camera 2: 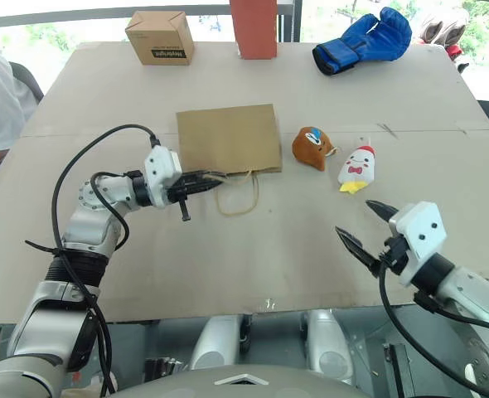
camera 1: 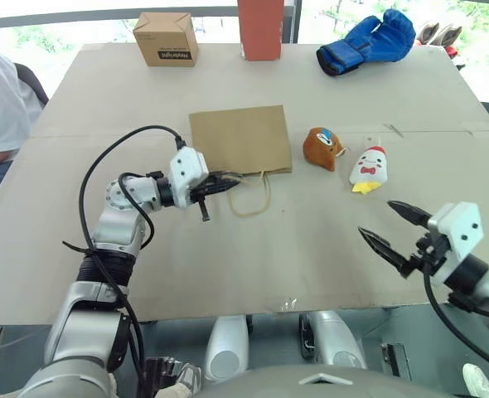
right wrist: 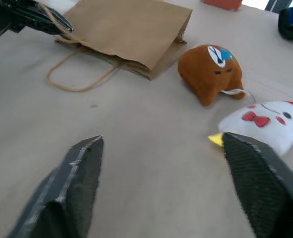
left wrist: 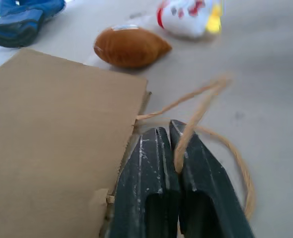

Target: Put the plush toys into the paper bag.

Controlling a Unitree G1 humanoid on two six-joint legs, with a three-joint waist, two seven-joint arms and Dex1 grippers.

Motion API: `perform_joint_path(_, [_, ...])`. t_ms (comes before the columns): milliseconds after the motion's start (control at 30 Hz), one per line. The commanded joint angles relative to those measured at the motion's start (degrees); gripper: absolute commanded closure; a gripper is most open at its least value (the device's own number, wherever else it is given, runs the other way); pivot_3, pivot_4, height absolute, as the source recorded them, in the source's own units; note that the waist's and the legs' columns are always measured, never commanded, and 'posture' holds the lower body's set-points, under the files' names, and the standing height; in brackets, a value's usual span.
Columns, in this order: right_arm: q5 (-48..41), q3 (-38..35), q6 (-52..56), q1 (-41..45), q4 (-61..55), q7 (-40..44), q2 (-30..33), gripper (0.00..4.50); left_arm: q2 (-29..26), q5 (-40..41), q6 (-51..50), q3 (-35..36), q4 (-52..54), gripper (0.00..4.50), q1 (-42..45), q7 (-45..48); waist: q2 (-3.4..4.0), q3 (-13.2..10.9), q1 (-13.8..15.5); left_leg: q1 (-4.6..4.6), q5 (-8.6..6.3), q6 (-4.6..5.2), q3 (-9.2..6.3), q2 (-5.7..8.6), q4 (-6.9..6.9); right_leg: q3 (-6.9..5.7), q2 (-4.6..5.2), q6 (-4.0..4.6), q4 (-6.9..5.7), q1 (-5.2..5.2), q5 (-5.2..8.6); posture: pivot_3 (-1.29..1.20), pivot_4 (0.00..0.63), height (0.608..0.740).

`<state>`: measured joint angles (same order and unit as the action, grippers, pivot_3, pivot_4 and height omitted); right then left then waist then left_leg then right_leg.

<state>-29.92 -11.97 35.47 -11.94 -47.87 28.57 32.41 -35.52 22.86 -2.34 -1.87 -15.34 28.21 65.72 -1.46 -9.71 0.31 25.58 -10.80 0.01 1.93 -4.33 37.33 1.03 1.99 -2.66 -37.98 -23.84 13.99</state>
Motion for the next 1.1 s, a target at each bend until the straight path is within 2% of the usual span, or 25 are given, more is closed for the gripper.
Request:
perform_joint_path(33, [6.43,14.81,1.00,12.20,7.42,-3.85,-4.64,2.59,-0.85,10.92,-16.89,5.33,10.28,4.50,0.15,-3.39,-0.04,0.00,-0.53,-0.01,0.00,0.00,-0.03,0.00,0.02,-0.01,-0.02,-0.01,-0.01,0.00,0.00,0.00,0.150,0.714])
perform_joint_path(100, [9.43,19.84,0.05,17.77,12.78,-4.32,-7.22,3.51,-1.25,12.87,-21.14,6.42,13.24,4.50,0.47,-4.77,-0.03,-0.01,-0.69,0.00,0.01,0.00,-0.12,0.00,0.05,-0.05,-0.05,-0.01,-0.03,0.01,0.01,0.00,0.150,0.714])
perform_joint_path(167, [13.50,25.45,-3.34,25.91,23.89,-4.53,-12.49,4.33,-1.69,15.19,-25.63,7.70,16.66,4.50,0.85,-6.50,-0.05,-0.01,-0.94,0.00,0.01,0.00,-0.15,0.01,0.04,-0.06,-0.08,0.00,-0.03,0.04,0.00,0.00,0.150,0.714])
perform_joint_path(200, [15.10,27.49,-5.40,29.50,29.67,-4.37,-15.24,4.43,-1.86,16.53,-27.75,8.22,18.54,4.50,0.88,-7.15,-0.05,-0.01,-0.94,0.03,0.01,0.00,-0.15,0.01,0.05,-0.05,-0.09,0.00,-0.03,0.02,-0.01,0.00,0.150,0.714])
perform_joint_path(500, [22.57,32.78,-23.36,47.17,66.48,-0.70,-31.46,4.43,-0.16,23.88,-38.01,12.41,30.51,4.50,0.66,-17.15,-0.08,-0.03,-1.07,0.11,0.01,0.00,-0.28,0.02,-0.04,-0.13,-0.13,-0.06,-0.01,0.00,-0.22,0.00,0.150,0.714])
perform_joint_path(667, [27.86,34.17,-32.81,50.51,81.96,-0.27,-34.73,4.43,1.63,29.08,-42.41,18.76,30.37,4.50,3.01,-26.79,-0.08,-0.03,-0.99,0.09,0.02,-0.01,-0.35,0.01,-0.03,-0.17,-0.14,-0.06,-0.05,0.02,-0.22,0.00,0.150,0.714])
perform_joint_path(833, [30.00,34.30,-36.15,49.47,85.75,1.59,-35.24,4.43,2.64,33.00,-44.93,23.70,28.26,4.50,6.14,-34.81,-0.11,0.00,-1.17,-0.04,0.03,-0.03,-0.41,0.02,-0.02,-0.19,-0.14,-0.06,-0.10,0.12,-0.23,0.00,0.150,0.714])
perform_joint_path(967, [30.58,33.62,-36.75,48.12,84.60,2.73,-34.47,4.43,3.38,33.83,-45.22,24.77,27.29,4.50,8.00,-38.33,-0.12,0.02,-1.13,-0.11,0.03,-0.04,-0.45,0.02,-0.02,-0.23,-0.15,-0.05,-0.13,0.20,-0.23,0.00,0.150,0.714])
perform_joint_path(1033, [30.24,32.82,-36.98,47.25,82.35,3.00,-33.99,4.43,3.48,34.14,-45.37,24.50,27.51,4.50,8.01,-38.85,-0.12,0.02,-1.06,-0.11,0.03,-0.05,-0.44,0.02,-0.02,-0.22,-0.14,-0.05,-0.12,0.21,-0.23,0.00,0.150,0.714])
perform_joint_path(1100, [24.88,29.55,-31.44,45.31,70.75,6.03,-32.13,4.43,3.11,32.70,-45.16,22.76,28.06,4.50,7.19,-38.38,-0.12,0.02,-0.86,-0.07,0.03,-0.05,-0.46,0.03,-0.04,-0.25,-0.13,-0.05,-0.10,0.20,-0.23,0.00,0.150,0.714])
